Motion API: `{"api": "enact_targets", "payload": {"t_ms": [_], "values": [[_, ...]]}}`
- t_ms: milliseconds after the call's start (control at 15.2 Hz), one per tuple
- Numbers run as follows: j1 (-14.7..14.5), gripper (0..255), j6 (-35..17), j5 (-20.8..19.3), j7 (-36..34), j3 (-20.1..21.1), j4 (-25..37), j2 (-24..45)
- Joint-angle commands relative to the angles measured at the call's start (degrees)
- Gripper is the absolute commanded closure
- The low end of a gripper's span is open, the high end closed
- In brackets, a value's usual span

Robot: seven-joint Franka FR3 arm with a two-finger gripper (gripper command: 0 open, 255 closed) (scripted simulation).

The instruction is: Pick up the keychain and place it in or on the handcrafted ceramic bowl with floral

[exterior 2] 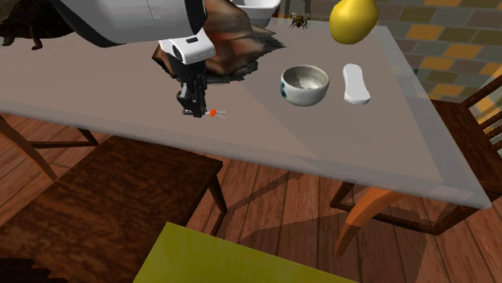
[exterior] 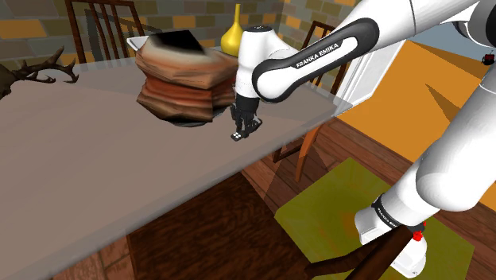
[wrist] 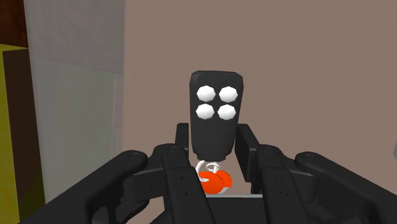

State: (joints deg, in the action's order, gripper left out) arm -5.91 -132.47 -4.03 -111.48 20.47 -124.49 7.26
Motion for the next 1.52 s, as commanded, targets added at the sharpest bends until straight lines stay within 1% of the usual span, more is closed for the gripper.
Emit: {"api": "enact_targets", "payload": {"t_ms": [0,330,1452], "values": [[0.0,255,0.0,0.0,0.0,0.0,0.0,0.0],[0.0,255,0.0,0.0,0.0,0.0,0.0,0.0],[0.4,255,12.4,3.2,2.3,0.2,6.3,-6.6]]}}
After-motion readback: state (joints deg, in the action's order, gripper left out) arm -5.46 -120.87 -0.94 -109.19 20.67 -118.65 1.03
